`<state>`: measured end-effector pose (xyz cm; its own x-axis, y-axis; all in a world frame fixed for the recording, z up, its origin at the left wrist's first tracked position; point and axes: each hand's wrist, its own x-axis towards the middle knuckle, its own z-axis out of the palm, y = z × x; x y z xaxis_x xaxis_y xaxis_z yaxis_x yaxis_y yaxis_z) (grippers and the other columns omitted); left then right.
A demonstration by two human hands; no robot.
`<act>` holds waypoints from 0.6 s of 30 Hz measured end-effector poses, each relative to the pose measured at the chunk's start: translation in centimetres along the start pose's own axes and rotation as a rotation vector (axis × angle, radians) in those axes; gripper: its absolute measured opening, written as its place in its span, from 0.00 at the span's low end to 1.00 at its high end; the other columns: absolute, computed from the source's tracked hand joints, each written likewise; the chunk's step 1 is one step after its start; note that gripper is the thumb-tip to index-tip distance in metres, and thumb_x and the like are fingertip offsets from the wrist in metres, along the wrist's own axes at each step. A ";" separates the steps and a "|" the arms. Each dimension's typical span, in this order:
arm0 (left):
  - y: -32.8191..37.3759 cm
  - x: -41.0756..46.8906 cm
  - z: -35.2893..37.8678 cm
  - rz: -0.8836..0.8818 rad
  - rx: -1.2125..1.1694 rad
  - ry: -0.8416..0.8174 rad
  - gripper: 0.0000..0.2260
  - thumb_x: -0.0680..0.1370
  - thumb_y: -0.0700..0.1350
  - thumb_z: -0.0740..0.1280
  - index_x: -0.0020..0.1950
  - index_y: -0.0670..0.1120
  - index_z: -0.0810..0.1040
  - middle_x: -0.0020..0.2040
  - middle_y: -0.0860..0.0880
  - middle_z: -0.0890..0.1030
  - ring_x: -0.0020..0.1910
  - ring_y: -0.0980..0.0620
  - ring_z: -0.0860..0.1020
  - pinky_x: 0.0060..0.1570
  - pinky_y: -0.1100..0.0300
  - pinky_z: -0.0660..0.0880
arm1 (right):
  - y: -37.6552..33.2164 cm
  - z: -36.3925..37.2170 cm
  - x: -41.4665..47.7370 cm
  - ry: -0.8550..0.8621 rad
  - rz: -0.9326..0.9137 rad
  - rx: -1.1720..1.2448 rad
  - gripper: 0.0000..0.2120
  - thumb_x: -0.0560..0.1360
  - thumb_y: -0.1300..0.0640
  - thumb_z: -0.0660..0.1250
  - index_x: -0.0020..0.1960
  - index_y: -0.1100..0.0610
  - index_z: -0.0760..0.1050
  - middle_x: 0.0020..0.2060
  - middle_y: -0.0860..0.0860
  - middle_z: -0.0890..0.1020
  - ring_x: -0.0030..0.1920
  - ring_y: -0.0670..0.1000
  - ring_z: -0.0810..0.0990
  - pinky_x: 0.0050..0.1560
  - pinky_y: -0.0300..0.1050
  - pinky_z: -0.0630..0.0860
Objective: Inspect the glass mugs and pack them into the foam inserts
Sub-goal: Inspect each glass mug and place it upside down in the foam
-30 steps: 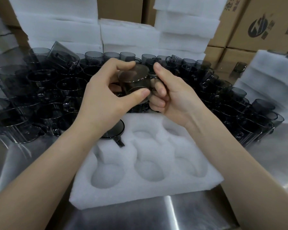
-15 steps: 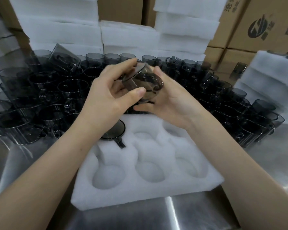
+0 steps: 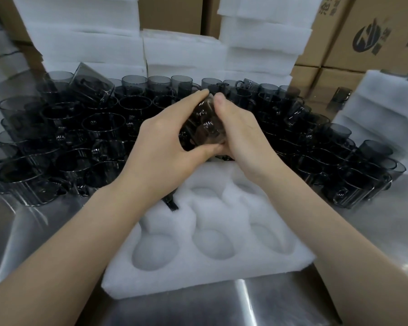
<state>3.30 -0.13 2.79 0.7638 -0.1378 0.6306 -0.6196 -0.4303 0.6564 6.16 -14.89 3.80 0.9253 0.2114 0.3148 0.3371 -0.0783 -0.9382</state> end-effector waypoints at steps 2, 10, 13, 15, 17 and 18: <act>-0.1 -0.1 -0.1 0.049 0.023 -0.002 0.35 0.68 0.43 0.78 0.73 0.46 0.70 0.69 0.51 0.75 0.70 0.56 0.71 0.70 0.55 0.68 | -0.3 0.0 0.2 -0.043 0.098 0.197 0.18 0.84 0.47 0.54 0.61 0.55 0.78 0.51 0.57 0.85 0.49 0.57 0.84 0.44 0.51 0.81; 0.0 -0.2 -0.2 0.205 -0.043 -0.081 0.33 0.69 0.28 0.73 0.69 0.50 0.68 0.73 0.50 0.68 0.77 0.51 0.59 0.75 0.57 0.59 | -0.2 -0.7 0.6 -0.363 0.313 0.608 0.24 0.81 0.40 0.53 0.66 0.56 0.73 0.54 0.57 0.81 0.55 0.59 0.78 0.54 0.57 0.74; 0.1 -0.1 -0.3 0.146 -0.021 -0.063 0.34 0.68 0.32 0.75 0.67 0.56 0.66 0.73 0.56 0.67 0.78 0.54 0.57 0.76 0.55 0.57 | -0.1 -0.9 0.7 -0.485 0.327 0.663 0.26 0.79 0.38 0.52 0.64 0.54 0.75 0.55 0.58 0.81 0.51 0.60 0.80 0.47 0.53 0.77; 0.0 0.0 -0.3 0.151 0.068 -0.027 0.34 0.67 0.35 0.76 0.68 0.53 0.68 0.71 0.56 0.67 0.75 0.56 0.60 0.73 0.65 0.56 | 0.1 -0.8 0.8 -0.402 0.293 0.630 0.23 0.80 0.40 0.54 0.58 0.55 0.79 0.51 0.57 0.83 0.46 0.59 0.82 0.45 0.54 0.79; -0.1 0.1 -0.3 0.175 0.169 -0.013 0.33 0.67 0.38 0.77 0.70 0.46 0.69 0.68 0.55 0.68 0.70 0.57 0.64 0.69 0.72 0.57 | 0.3 -0.7 0.8 -0.290 0.246 0.638 0.19 0.79 0.45 0.60 0.54 0.58 0.80 0.49 0.57 0.83 0.47 0.58 0.83 0.50 0.56 0.81; -0.1 0.1 -0.2 0.158 0.193 -0.029 0.35 0.67 0.42 0.78 0.71 0.45 0.69 0.67 0.55 0.68 0.68 0.58 0.66 0.67 0.74 0.58 | 0.4 -0.6 0.8 -0.250 0.215 0.641 0.15 0.79 0.49 0.62 0.54 0.59 0.80 0.48 0.57 0.83 0.49 0.57 0.83 0.52 0.57 0.81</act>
<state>3.40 0.04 2.90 0.6668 -0.2408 0.7052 -0.6877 -0.5634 0.4579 7.12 -15.36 3.72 0.8664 0.4783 0.1432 -0.0876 0.4280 -0.8995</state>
